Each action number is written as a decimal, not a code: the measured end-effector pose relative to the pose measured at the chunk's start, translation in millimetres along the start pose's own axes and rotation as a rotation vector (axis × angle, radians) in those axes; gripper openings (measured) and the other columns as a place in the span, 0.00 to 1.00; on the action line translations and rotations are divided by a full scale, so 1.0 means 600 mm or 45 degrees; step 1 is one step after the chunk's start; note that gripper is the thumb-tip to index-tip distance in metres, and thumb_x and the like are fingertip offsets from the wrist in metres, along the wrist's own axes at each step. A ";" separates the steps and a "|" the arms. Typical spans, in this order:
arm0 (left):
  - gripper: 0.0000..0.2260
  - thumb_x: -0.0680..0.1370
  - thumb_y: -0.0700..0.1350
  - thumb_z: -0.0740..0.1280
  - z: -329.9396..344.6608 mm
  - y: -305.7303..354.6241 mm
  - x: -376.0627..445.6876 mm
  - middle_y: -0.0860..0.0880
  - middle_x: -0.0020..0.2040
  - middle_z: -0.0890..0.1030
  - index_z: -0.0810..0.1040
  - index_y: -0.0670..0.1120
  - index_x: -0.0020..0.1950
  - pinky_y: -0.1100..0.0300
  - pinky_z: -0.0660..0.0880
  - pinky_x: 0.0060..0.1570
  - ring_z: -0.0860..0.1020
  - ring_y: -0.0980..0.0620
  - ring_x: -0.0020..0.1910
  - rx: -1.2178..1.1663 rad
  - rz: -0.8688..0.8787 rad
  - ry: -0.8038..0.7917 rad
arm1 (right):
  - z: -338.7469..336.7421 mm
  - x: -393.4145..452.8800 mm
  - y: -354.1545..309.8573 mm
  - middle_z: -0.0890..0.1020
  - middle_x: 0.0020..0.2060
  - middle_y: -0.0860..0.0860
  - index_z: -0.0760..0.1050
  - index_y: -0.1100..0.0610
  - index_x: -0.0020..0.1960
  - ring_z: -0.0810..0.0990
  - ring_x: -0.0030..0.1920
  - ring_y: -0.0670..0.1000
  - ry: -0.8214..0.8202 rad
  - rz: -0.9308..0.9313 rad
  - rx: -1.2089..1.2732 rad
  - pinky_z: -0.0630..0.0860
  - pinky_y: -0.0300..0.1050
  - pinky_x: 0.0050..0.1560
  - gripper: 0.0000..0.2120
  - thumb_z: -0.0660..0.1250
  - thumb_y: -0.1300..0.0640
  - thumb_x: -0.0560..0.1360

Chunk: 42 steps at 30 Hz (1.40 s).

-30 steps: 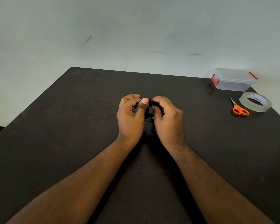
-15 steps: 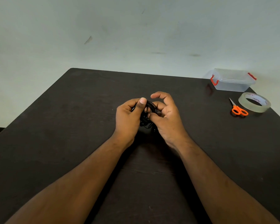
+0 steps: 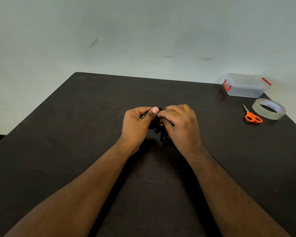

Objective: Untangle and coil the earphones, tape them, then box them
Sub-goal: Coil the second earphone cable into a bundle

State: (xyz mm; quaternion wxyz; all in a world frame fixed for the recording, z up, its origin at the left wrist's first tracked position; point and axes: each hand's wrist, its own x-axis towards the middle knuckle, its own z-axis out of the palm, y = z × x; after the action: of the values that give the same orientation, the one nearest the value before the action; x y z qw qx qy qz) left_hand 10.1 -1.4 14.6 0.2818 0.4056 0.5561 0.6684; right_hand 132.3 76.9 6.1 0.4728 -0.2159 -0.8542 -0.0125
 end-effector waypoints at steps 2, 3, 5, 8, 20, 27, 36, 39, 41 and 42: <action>0.08 0.79 0.43 0.68 0.001 -0.004 0.000 0.47 0.44 0.86 0.84 0.41 0.51 0.55 0.82 0.46 0.84 0.50 0.45 0.072 0.057 0.015 | -0.005 0.003 0.005 0.84 0.46 0.50 0.83 0.54 0.46 0.79 0.45 0.56 0.062 -0.058 -0.115 0.75 0.53 0.40 0.04 0.71 0.59 0.72; 0.08 0.79 0.44 0.68 0.001 -0.007 0.001 0.47 0.44 0.86 0.84 0.42 0.51 0.53 0.82 0.46 0.84 0.50 0.45 0.111 0.069 0.024 | -0.007 0.004 0.007 0.83 0.47 0.50 0.84 0.54 0.46 0.79 0.45 0.56 0.082 -0.073 -0.161 0.74 0.53 0.40 0.03 0.72 0.58 0.72; 0.08 0.79 0.47 0.68 0.002 -0.013 0.002 0.48 0.43 0.85 0.84 0.44 0.50 0.50 0.82 0.45 0.84 0.49 0.45 0.193 0.061 0.026 | -0.012 0.007 0.010 0.83 0.48 0.50 0.84 0.54 0.46 0.79 0.45 0.55 0.106 -0.092 -0.241 0.74 0.52 0.40 0.03 0.73 0.58 0.72; 0.09 0.79 0.48 0.67 0.004 -0.013 0.001 0.47 0.41 0.84 0.83 0.45 0.48 0.50 0.82 0.40 0.84 0.49 0.40 0.237 0.021 0.006 | -0.017 0.009 0.009 0.84 0.48 0.50 0.83 0.54 0.46 0.79 0.44 0.55 0.127 -0.135 -0.286 0.74 0.50 0.39 0.03 0.72 0.58 0.73; 0.05 0.78 0.42 0.69 0.008 -0.010 -0.003 0.46 0.44 0.85 0.83 0.44 0.50 0.47 0.82 0.47 0.84 0.49 0.45 0.173 -0.078 0.016 | -0.010 0.008 -0.001 0.83 0.48 0.52 0.82 0.57 0.43 0.78 0.40 0.54 0.068 -0.181 -0.388 0.74 0.49 0.36 0.07 0.65 0.61 0.77; 0.06 0.77 0.41 0.70 0.002 -0.005 -0.004 0.53 0.43 0.86 0.85 0.47 0.51 0.50 0.82 0.49 0.84 0.55 0.45 0.263 0.080 0.070 | -0.008 0.010 0.007 0.82 0.53 0.53 0.81 0.58 0.45 0.77 0.41 0.54 -0.087 -0.182 -0.278 0.77 0.49 0.36 0.06 0.64 0.62 0.76; 0.09 0.79 0.37 0.67 0.002 0.016 -0.005 0.47 0.41 0.86 0.85 0.47 0.46 0.57 0.82 0.44 0.84 0.51 0.42 -0.046 -0.076 -0.035 | -0.025 0.008 0.038 0.81 0.57 0.51 0.82 0.55 0.53 0.79 0.44 0.53 -0.185 -0.232 -0.046 0.77 0.47 0.43 0.07 0.67 0.59 0.77; 0.07 0.80 0.39 0.66 0.000 0.018 -0.003 0.41 0.45 0.85 0.84 0.41 0.50 0.51 0.82 0.46 0.84 0.46 0.45 -0.115 -0.155 -0.065 | -0.019 -0.003 0.034 0.81 0.54 0.52 0.82 0.58 0.54 0.80 0.51 0.53 -0.125 -0.069 0.195 0.77 0.48 0.52 0.08 0.66 0.62 0.77; 0.08 0.80 0.42 0.66 0.000 0.018 -0.004 0.40 0.47 0.85 0.84 0.41 0.52 0.48 0.82 0.43 0.84 0.43 0.46 -0.139 -0.261 -0.077 | -0.015 -0.006 0.023 0.81 0.52 0.52 0.81 0.61 0.53 0.79 0.54 0.49 -0.090 0.080 0.375 0.76 0.43 0.56 0.08 0.66 0.65 0.76; 0.09 0.80 0.44 0.66 -0.001 0.018 -0.005 0.40 0.47 0.85 0.83 0.40 0.53 0.48 0.82 0.41 0.84 0.43 0.46 -0.170 -0.331 -0.082 | -0.013 -0.007 0.015 0.81 0.52 0.51 0.81 0.61 0.53 0.79 0.55 0.46 -0.076 0.171 0.456 0.75 0.40 0.56 0.08 0.66 0.66 0.76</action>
State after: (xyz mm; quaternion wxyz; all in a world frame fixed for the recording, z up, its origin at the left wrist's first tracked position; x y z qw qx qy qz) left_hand 12.1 -6.8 24.5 0.4101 0.3319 0.5488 0.6484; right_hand 143.8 81.8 5.5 0.4778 -0.1850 -0.8402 0.1779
